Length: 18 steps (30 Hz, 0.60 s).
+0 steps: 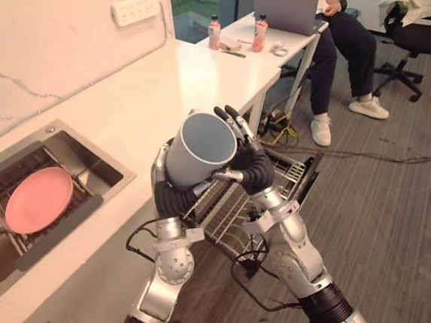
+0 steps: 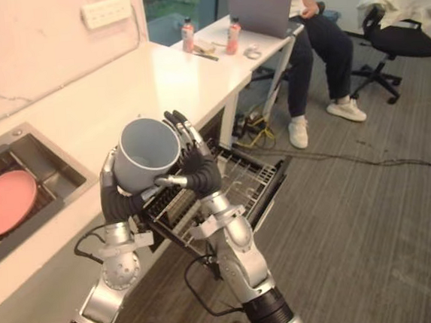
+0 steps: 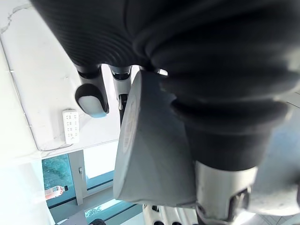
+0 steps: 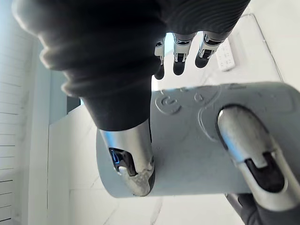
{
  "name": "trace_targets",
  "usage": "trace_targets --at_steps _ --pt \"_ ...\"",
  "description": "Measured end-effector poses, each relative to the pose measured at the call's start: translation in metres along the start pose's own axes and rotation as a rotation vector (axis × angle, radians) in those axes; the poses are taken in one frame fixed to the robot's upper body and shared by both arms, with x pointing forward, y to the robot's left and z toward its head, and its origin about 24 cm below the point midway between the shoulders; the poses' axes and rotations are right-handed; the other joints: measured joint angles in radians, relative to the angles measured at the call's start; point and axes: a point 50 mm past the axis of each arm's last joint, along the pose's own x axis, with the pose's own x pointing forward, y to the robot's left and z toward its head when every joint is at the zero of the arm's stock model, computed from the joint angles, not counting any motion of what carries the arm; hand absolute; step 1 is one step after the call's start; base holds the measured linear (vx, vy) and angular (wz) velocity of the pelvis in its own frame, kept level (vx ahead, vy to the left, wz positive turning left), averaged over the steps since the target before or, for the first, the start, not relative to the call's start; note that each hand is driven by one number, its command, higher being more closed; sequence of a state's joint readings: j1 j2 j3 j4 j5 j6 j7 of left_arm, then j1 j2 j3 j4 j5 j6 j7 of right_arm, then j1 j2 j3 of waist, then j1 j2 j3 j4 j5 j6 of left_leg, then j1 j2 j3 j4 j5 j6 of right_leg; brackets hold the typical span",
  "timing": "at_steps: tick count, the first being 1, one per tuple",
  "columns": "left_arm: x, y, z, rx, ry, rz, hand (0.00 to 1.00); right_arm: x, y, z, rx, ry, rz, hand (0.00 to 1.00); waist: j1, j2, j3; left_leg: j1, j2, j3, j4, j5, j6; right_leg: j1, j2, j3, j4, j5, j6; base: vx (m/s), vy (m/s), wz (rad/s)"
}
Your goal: Walk over to the sink, pick up the cup, carry it to the dishwasher, place the cup inside the dishwasher, then close the dishwasher door
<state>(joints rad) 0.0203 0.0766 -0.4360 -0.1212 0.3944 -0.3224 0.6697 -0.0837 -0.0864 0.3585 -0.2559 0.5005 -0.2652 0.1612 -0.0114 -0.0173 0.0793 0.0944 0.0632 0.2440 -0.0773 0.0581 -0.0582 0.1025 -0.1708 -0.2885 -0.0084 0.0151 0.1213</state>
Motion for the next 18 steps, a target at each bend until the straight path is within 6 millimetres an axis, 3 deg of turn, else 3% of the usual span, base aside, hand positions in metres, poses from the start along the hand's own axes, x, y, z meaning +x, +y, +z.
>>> trace_targets --at_steps 14,15,18 --pt "-0.005 -0.008 -0.002 0.021 0.012 -0.042 1.0 -0.004 0.007 -0.022 0.039 0.11 -0.012 0.0 -0.006 -0.001 -0.029 -0.008 0.0 -0.02 -0.008 0.023 0.001 -0.007 -0.001 -0.007 0.01 -0.007 -0.007 -0.01 -0.002 0.03" --pt "-0.005 -0.008 -0.002 0.02 0.013 -0.045 1.0 -0.004 0.007 -0.023 0.04 0.112 -0.014 1.0 -0.006 -0.001 -0.029 -0.008 0.0 -0.022 -0.008 0.026 0.001 -0.009 -0.001 -0.008 0.014 -0.008 -0.007 -0.03 -0.005 0.04" --pt "-0.005 -0.008 -0.003 0.027 0.021 -0.043 1.0 -0.005 0.007 -0.024 0.042 0.116 -0.014 1.0 -0.005 -0.001 -0.03 -0.01 0.002 -0.021 -0.009 0.031 0.002 -0.017 -0.001 -0.004 0.02 -0.008 -0.007 -0.05 0.003 -0.01"
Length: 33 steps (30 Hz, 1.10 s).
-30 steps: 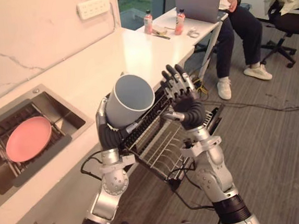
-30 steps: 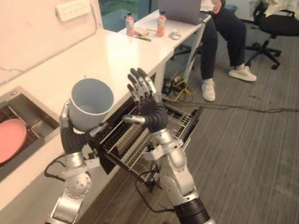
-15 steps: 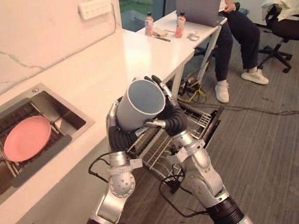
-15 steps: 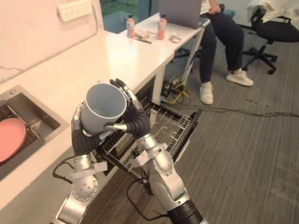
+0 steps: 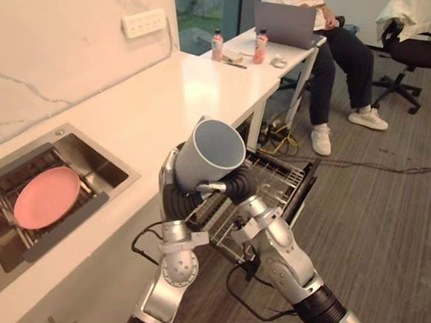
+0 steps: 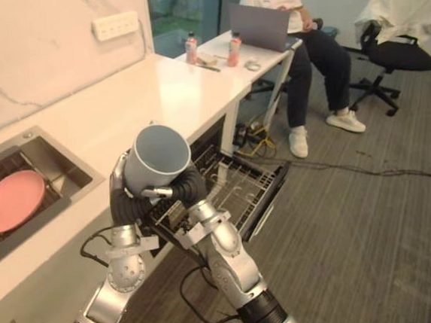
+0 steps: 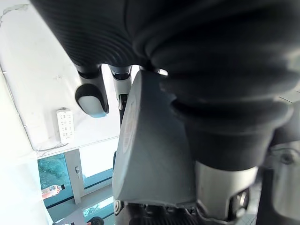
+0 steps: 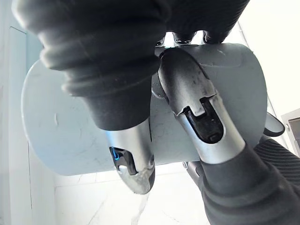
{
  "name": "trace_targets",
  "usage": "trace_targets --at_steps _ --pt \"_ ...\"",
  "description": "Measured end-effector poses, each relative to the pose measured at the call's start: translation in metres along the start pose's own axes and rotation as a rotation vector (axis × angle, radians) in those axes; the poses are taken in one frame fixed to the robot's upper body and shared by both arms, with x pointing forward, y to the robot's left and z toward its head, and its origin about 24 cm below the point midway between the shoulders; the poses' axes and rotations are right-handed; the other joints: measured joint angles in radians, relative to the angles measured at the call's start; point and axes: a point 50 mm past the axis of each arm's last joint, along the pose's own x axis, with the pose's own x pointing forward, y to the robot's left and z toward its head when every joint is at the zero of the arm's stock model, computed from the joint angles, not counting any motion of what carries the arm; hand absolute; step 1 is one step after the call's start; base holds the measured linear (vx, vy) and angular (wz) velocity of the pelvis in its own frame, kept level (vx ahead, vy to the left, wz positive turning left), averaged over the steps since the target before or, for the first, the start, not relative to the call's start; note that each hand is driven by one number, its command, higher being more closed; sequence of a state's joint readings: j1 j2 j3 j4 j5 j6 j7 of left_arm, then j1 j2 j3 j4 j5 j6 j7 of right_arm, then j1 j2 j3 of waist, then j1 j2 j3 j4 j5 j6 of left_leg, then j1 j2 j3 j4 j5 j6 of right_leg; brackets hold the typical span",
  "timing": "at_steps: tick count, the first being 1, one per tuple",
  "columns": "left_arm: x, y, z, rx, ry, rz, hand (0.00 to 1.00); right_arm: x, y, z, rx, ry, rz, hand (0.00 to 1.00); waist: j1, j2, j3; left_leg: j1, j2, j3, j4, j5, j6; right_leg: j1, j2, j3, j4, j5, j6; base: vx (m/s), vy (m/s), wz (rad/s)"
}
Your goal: Walk over to the sink, pick up the cup, carry it to the dishwasher, place the cup inside the dishwasher, then close the dishwasher door
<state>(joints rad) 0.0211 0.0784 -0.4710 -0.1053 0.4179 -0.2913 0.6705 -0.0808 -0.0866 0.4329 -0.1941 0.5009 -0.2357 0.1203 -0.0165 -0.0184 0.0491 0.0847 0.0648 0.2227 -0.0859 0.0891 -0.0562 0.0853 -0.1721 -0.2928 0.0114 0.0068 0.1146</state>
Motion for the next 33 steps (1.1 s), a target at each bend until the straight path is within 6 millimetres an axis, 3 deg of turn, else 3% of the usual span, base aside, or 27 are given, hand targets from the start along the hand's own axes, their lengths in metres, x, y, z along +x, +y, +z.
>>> trace_targets --at_steps 16,17,19,24,33 --pt "-0.007 0.0 -0.008 0.021 0.043 -0.015 1.0 -0.008 -0.002 -0.008 -0.04 0.026 -0.125 1.0 -0.009 0.0 -0.037 -0.023 0.002 0.003 0.0 0.011 0.002 -0.024 0.003 0.007 -0.007 0.016 -0.005 -0.01 0.001 0.0" --pt "-0.008 -0.001 -0.01 0.023 0.05 -0.018 0.0 -0.009 -0.003 -0.008 -0.063 0.029 -0.136 1.0 -0.01 0.0 -0.037 -0.023 0.002 0.003 0.0 0.011 0.002 -0.024 0.003 0.007 -0.007 0.016 -0.005 0.0 0.0 0.0" --pt "-0.012 0.0 -0.013 0.031 0.07 -0.023 0.0 -0.009 -0.005 -0.007 -0.091 0.02 -0.176 1.0 -0.011 0.0 -0.037 -0.024 0.003 0.003 0.0 0.011 0.002 -0.024 0.003 0.006 -0.007 0.016 -0.005 0.0 0.0 0.0" --pt "-0.024 0.009 -0.023 0.004 0.167 0.017 0.0 -0.012 -0.034 0.012 -0.163 -0.074 -0.379 1.0 -0.009 0.0 -0.037 -0.031 0.001 0.003 0.0 0.012 0.002 -0.024 0.004 0.005 -0.024 0.028 -0.003 0.0 0.0 0.0" --pt "-0.022 0.028 -0.029 0.029 0.168 0.094 0.0 -0.032 -0.068 0.021 -0.221 -0.056 -0.574 1.0 -0.009 0.001 -0.037 -0.031 0.001 0.003 0.0 0.011 0.002 -0.018 0.005 0.004 -0.035 0.032 -0.004 0.0 0.0 0.0"
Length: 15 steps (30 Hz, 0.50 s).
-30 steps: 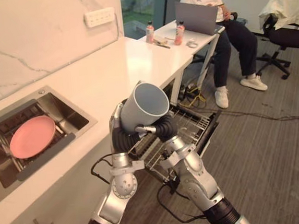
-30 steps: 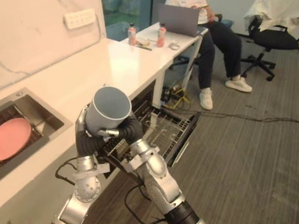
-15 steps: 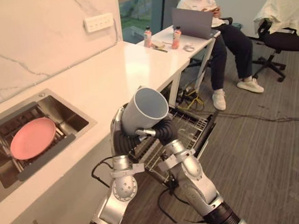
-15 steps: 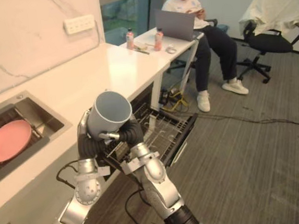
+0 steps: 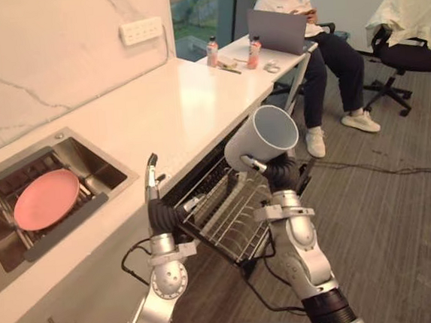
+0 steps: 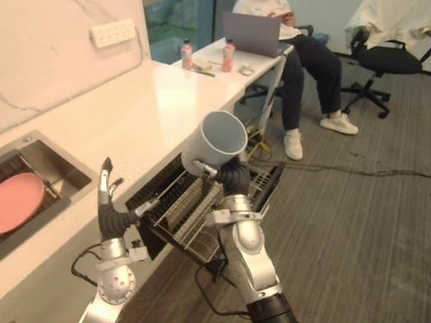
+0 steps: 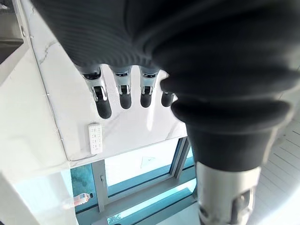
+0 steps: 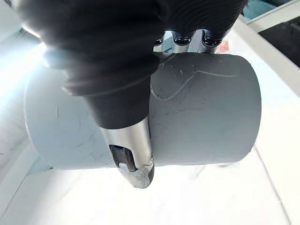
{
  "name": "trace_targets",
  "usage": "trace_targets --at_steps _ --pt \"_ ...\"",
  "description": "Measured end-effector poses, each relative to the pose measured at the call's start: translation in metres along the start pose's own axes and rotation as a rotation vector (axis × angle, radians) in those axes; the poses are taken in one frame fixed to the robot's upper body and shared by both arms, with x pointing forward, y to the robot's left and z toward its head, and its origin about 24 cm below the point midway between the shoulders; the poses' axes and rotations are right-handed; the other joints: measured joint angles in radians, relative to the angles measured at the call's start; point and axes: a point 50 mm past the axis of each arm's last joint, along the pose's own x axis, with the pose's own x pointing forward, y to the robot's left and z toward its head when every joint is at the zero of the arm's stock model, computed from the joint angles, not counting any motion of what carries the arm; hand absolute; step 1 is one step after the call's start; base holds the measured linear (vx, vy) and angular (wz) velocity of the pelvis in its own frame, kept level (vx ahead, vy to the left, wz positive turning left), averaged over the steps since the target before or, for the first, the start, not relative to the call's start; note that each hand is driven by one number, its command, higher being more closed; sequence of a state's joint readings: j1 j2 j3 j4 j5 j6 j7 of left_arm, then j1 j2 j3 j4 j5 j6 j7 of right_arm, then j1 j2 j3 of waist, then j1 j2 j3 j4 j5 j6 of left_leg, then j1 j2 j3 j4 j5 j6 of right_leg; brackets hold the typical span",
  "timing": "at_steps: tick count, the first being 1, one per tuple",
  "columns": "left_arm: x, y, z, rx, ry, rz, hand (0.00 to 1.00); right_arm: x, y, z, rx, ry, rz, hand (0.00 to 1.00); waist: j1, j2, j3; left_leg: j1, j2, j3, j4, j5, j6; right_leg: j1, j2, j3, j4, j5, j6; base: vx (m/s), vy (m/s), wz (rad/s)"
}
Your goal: Walk over to the sink, pick up the cup, carry it to the dishwasher, place the cup inside the dishwasher, then close the dishwasher door
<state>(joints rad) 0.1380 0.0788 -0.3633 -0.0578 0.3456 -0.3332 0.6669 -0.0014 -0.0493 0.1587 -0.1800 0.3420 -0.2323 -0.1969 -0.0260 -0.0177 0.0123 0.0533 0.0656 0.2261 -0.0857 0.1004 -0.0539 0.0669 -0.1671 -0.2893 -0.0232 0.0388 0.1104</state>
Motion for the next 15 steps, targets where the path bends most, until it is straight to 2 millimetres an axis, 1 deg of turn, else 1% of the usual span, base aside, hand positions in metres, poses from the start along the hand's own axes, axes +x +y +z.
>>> trace_targets --at_steps 1,2,4,5,6,7,8,9,10,11,12,13,15 --pt "0.001 0.006 -0.003 0.007 0.012 0.015 0.0 -0.001 -0.009 -0.002 -0.039 0.024 -0.028 1.0 0.0 0.002 0.003 -0.002 0.0 0.0 0.0 0.0 0.0 -0.002 0.0 0.0 0.0 0.0 -0.001 0.0 0.0 0.0" --pt "0.003 0.008 -0.004 0.007 0.017 0.016 0.0 0.0 -0.012 -0.002 -0.054 0.036 -0.037 1.0 0.0 0.003 0.006 -0.004 0.0 0.0 0.0 0.0 0.0 -0.004 0.0 0.0 0.0 0.001 -0.001 0.0 0.0 0.0" --pt "0.006 0.014 -0.006 -0.005 0.033 0.019 0.0 0.001 -0.027 -0.008 -0.103 0.08 -0.068 1.0 0.0 0.003 0.009 -0.027 0.0 -0.001 0.0 0.002 0.001 -0.027 0.0 0.0 0.001 0.007 -0.003 -0.02 0.004 0.02" --pt "0.008 0.018 -0.008 -0.025 0.042 0.011 0.0 0.003 -0.04 -0.016 -0.14 0.138 -0.09 1.0 0.001 0.003 0.019 -0.05 0.0 -0.004 0.001 0.005 -0.003 -0.047 0.0 -0.002 0.0 0.014 -0.003 -0.05 0.012 0.07" --pt "0.01 0.019 -0.009 -0.047 0.043 -0.001 0.0 0.005 -0.054 -0.023 -0.175 0.192 -0.113 1.0 0.006 0.003 0.041 -0.072 0.0 -0.008 0.006 0.012 -0.001 -0.066 -0.001 -0.006 0.0 0.021 -0.004 -0.06 0.014 0.09" --pt "0.01 0.02 -0.01 -0.052 0.042 -0.011 0.0 0.006 -0.06 -0.026 -0.193 0.214 -0.127 1.0 0.009 0.004 0.056 -0.082 0.0 -0.01 0.006 0.016 0.0 -0.075 -0.001 -0.009 0.0 0.025 -0.006 -0.09 0.019 0.11" --pt "0.012 0.021 -0.012 -0.051 0.043 -0.027 0.0 0.009 -0.069 -0.029 -0.216 0.242 -0.148 1.0 0.012 0.007 0.088 -0.101 0.0 -0.016 0.007 0.022 0.0 -0.088 -0.001 -0.019 0.001 0.032 -0.008 -0.1 0.022 0.2" --pt "0.016 0.022 -0.016 -0.043 0.051 -0.039 0.0 0.019 -0.077 -0.031 -0.248 0.269 -0.158 1.0 0.01 0.011 0.133 -0.134 0.0 -0.032 0.011 0.035 0.001 -0.108 -0.001 -0.031 0.006 0.043 -0.012 -0.09 0.018 0.23" --pt "0.019 0.022 -0.018 -0.033 0.049 -0.042 0.0 0.026 -0.08 -0.031 -0.264 0.277 -0.161 1.0 0.011 0.012 0.156 -0.155 0.003 -0.038 0.03 0.034 0.001 -0.118 -0.001 -0.035 0.007 0.048 -0.013 -0.12 0.008 0.19" --pt "0.025 0.022 -0.023 -0.029 0.061 -0.057 0.0 0.043 -0.083 -0.029 -0.294 0.291 -0.161 1.0 0.02 0.014 0.204 -0.191 0.013 -0.04 0.074 0.023 0.003 -0.134 0.001 -0.039 0.008 0.061 -0.016 -0.14 0.0 0.07" --pt "0.03 0.022 -0.022 -0.032 0.036 -0.076 0.0 0.06 -0.086 -0.025 -0.324 0.295 -0.159 1.0 0.028 0.018 0.242 -0.224 0.017 -0.046 0.115 0.012 0.004 -0.147 0.004 -0.042 0.008 0.07 -0.019 -0.15 0.002 0.05" --pt "0.033 0.022 -0.02 -0.036 0.021 -0.092 0.0 0.068 -0.088 -0.022 -0.342 0.295 -0.161 1.0 0.032 0.023 0.257 -0.235 0.019 -0.052 0.129 0.009 0.004 -0.149 0.006 -0.046 0.009 0.074 -0.017 -0.09 0.004 0.14" --pt "0.039 0.019 -0.015 -0.085 -0.003 -0.167 0.0 0.089 -0.099 -0.01 -0.403 0.306 -0.174 1.0 0.058 0.047 0.289 -0.259 0.024 -0.063 0.152 0.004 0.004 -0.161 0.01 -0.055 0.013 0.076 -0.018 -0.06 0.001 0.12"
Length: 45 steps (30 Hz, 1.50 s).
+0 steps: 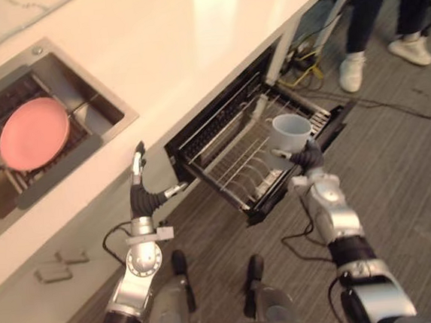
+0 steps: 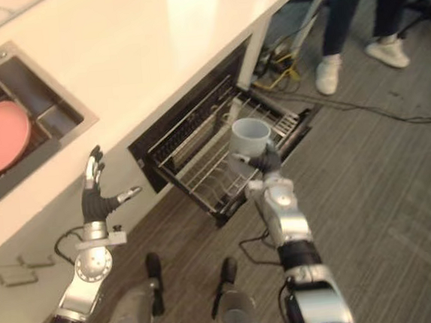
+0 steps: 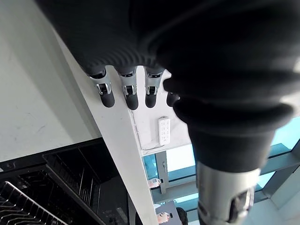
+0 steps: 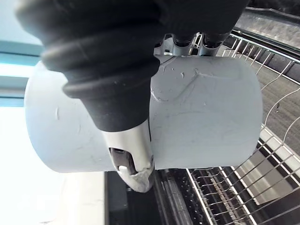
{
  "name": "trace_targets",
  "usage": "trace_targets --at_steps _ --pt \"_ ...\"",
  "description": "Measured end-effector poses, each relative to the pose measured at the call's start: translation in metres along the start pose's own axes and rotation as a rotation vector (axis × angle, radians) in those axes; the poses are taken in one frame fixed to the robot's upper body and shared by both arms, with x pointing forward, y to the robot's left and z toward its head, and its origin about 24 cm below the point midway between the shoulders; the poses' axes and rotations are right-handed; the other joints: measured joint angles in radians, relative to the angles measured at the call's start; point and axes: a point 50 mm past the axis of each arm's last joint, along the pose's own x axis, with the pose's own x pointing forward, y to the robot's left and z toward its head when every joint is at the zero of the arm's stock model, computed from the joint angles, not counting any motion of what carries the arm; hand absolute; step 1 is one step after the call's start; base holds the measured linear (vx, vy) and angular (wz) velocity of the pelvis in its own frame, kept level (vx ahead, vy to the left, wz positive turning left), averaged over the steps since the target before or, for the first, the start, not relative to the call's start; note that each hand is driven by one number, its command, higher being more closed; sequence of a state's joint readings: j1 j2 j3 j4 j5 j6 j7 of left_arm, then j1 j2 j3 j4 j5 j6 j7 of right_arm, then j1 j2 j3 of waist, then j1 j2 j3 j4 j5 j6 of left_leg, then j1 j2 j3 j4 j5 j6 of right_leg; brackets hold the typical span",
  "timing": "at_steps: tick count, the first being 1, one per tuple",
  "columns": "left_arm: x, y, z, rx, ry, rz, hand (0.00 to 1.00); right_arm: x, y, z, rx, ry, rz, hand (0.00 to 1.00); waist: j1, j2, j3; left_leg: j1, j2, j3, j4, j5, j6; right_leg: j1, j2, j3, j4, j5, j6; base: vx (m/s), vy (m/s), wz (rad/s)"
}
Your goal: Walk over to the sink, pick up the cup, carry it to the dishwasher, place the cup inside the dishwasher, then close the dishwasher door
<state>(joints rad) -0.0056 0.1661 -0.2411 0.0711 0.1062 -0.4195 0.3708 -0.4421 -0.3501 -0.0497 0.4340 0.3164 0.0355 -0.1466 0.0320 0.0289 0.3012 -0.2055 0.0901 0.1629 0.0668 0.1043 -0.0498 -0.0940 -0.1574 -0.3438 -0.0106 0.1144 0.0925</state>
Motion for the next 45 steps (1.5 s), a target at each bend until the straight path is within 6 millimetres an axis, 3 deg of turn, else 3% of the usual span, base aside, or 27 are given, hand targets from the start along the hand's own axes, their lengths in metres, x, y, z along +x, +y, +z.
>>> trace_targets --at_steps 5,6,8,10,12,14,16,18,20,22,26,27,29,30,32,34,36,40,41,45 --pt "0.011 0.002 0.01 -0.152 -0.051 -0.164 0.0 0.027 -0.022 0.021 -0.121 0.031 0.005 1.0 0.025 0.041 0.046 -0.028 -0.001 -0.033 0.0 0.012 -0.001 -0.014 -0.002 -0.031 0.014 -0.01 -0.004 -0.03 0.004 0.18" --pt "0.009 0.0 0.004 -0.162 -0.012 -0.242 0.0 0.032 -0.021 0.025 -0.133 0.044 0.017 1.0 0.026 0.046 0.06 -0.032 -0.002 -0.038 -0.001 0.014 0.0 -0.016 -0.003 -0.034 0.024 -0.012 -0.003 -0.02 0.005 0.16" --pt "-0.01 -0.017 -0.028 -0.164 0.183 -0.44 0.0 0.042 -0.016 0.034 -0.145 0.051 0.048 1.0 0.015 0.051 0.086 -0.05 -0.005 -0.055 -0.004 0.024 0.004 -0.027 -0.009 -0.052 0.033 -0.015 0.0 -0.01 0.011 0.2" --pt "-0.046 -0.039 -0.062 -0.185 0.429 -0.65 0.0 0.052 -0.015 0.045 -0.146 0.065 0.073 1.0 0.019 0.047 0.125 -0.066 -0.009 -0.061 -0.024 0.046 0.015 -0.048 -0.011 -0.058 0.034 -0.007 0.004 0.01 0.011 0.11" --pt "-0.066 -0.05 -0.066 -0.218 0.484 -0.746 0.0 0.056 -0.017 0.045 -0.14 0.103 0.081 1.0 0.029 0.051 0.148 -0.071 -0.013 -0.069 -0.024 0.049 0.016 -0.048 -0.012 -0.066 0.033 -0.006 0.004 0.04 0.0 0.15" --pt "-0.069 -0.055 -0.062 -0.232 0.471 -0.754 0.0 0.056 -0.017 0.039 -0.138 0.133 0.095 1.0 0.045 0.055 0.15 -0.073 -0.015 -0.079 -0.025 0.05 0.016 -0.044 -0.012 -0.077 0.033 -0.008 0.004 0.04 -0.007 0.17" --pt "-0.059 -0.054 -0.049 -0.239 0.379 -0.689 0.0 0.056 -0.014 0.037 -0.135 0.143 0.112 1.0 0.049 0.059 0.152 -0.07 -0.019 -0.088 -0.035 0.056 0.016 -0.038 -0.012 -0.088 0.033 -0.012 0.002 0.02 -0.006 0.17" --pt "-0.035 -0.051 -0.014 -0.288 0.166 -0.56 0.0 0.055 -0.009 0.033 -0.124 0.15 0.12 1.0 0.041 0.064 0.155 -0.067 -0.027 -0.107 -0.056 0.068 0.018 -0.031 -0.014 -0.106 0.033 -0.015 0.004 0.0 0.0 0.23" --pt "-0.023 -0.048 0.007 -0.342 0.045 -0.503 0.0 0.053 -0.002 0.025 -0.112 0.168 0.126 1.0 0.041 0.065 0.155 -0.049 -0.03 -0.11 -0.077 0.076 0.017 -0.021 -0.017 -0.108 0.037 -0.021 0.004 0.0 -0.007 0.13" --pt "-0.022 -0.051 0.012 -0.35 0.026 -0.516 0.0 0.052 0.007 0.019 -0.128 0.18 0.145 1.0 0.041 0.069 0.155 -0.03 -0.032 -0.109 -0.088 0.077 0.015 -0.012 -0.022 -0.108 0.052 -0.037 0.001 0.01 -0.011 0.05" --pt "-0.031 -0.062 -0.015 -0.265 0.199 -0.583 0.0 0.051 0.013 0.017 -0.177 0.199 0.202 1.0 0.044 0.07 0.155 -0.026 -0.031 -0.11 -0.088 0.08 0.017 -0.013 -0.026 -0.108 0.069 -0.046 0.002 0.01 -0.008 0.02" --pt "-0.037 -0.064 -0.034 -0.214 0.313 -0.606 0.0 0.052 0.013 0.014 -0.203 0.227 0.22 1.0 0.044 0.07 0.155 -0.026 -0.032 -0.109 -0.088 0.08 0.018 -0.015 -0.027 -0.108 0.071 -0.046 0.002 0.0 0.0 0.0" --pt "-0.043 -0.063 -0.054 -0.151 0.419 -0.614 0.0 0.052 0.011 0.009 -0.227 0.264 0.232 1.0 0.048 0.071 0.155 -0.027 -0.032 -0.11 -0.088 0.08 0.018 -0.017 -0.028 -0.109 0.073 -0.046 0.002 0.01 -0.026 -0.03" --pt "-0.05 -0.058 -0.072 -0.111 0.521 -0.603 0.0 0.053 0.01 0.007 -0.262 0.288 0.238 1.0 0.05 0.075 0.157 -0.03 -0.031 -0.111 -0.088 0.081 0.018 -0.022 -0.028 -0.11 0.076 -0.046 0.002 0.01 -0.032 -0.02" --pt "-0.057 -0.051 -0.086 -0.084 0.602 -0.586 0.0 0.055 0.01 0.01 -0.301 0.291 0.241 1.0 0.052 0.084 0.16 -0.04 -0.031 -0.113 -0.087 0.083 0.018 -0.033 -0.028 -0.111 0.082 -0.046 0.002 0.0 -0.013 0.02" --pt "-0.066 -0.043 -0.103 -0.049 0.704 -0.57 0.0 0.059 0.003 0.02 -0.365 0.283 0.235 1.0 0.064 0.11 0.167 -0.06 -0.031 -0.128 -0.088 0.09 0.016 -0.049 -0.029 -0.122 0.094 -0.048 0.004 -0.01 -0.037 0.14" --pt "-0.073 -0.035 -0.114 -0.046 0.771 -0.536 0.0 0.061 -0.002 0.026 -0.403 0.286 0.225 1.0 0.075 0.124 0.173 -0.064 -0.03 -0.139 -0.088 0.093 0.012 -0.05 -0.029 -0.137 0.101 -0.055 0.003 -0.01 -0.053 0.2" --pt "-0.086 -0.016 -0.132 -0.124 0.904 -0.428 0.0 0.062 -0.006 0.03 -0.441 0.283 0.218 1.0 0.102 0.129 0.173 -0.086 -0.03 -0.165 -0.088 0.098 0.006 -0.073 -0.033 -0.149 0.139 -0.084 -0.003 0.0 -0.057 0.18" --pt "-0.087 -0.011 -0.134 -0.147 0.917 -0.401 0.0 0.063 -0.009 0.034 -0.438 0.275 0.206 0.0 0.108 0.13 0.174 -0.1 -0.03 -0.173 -0.088 0.102 0.006 -0.086 -0.038 -0.161 0.157 -0.093 -0.002 0.01 -0.077 0.27" --pt "-0.083 -0.003 -0.135 -0.255 0.914 -0.297 0.0 0.064 -0.012 0.037 -0.405 0.263 0.169 0.0 0.132 0.138 0.177 -0.113 -0.038 -0.194 -0.089 0.107 0.004 -0.116 -0.058 -0.167 0.224 -0.128 0.004 0.01 -0.069 0.14"
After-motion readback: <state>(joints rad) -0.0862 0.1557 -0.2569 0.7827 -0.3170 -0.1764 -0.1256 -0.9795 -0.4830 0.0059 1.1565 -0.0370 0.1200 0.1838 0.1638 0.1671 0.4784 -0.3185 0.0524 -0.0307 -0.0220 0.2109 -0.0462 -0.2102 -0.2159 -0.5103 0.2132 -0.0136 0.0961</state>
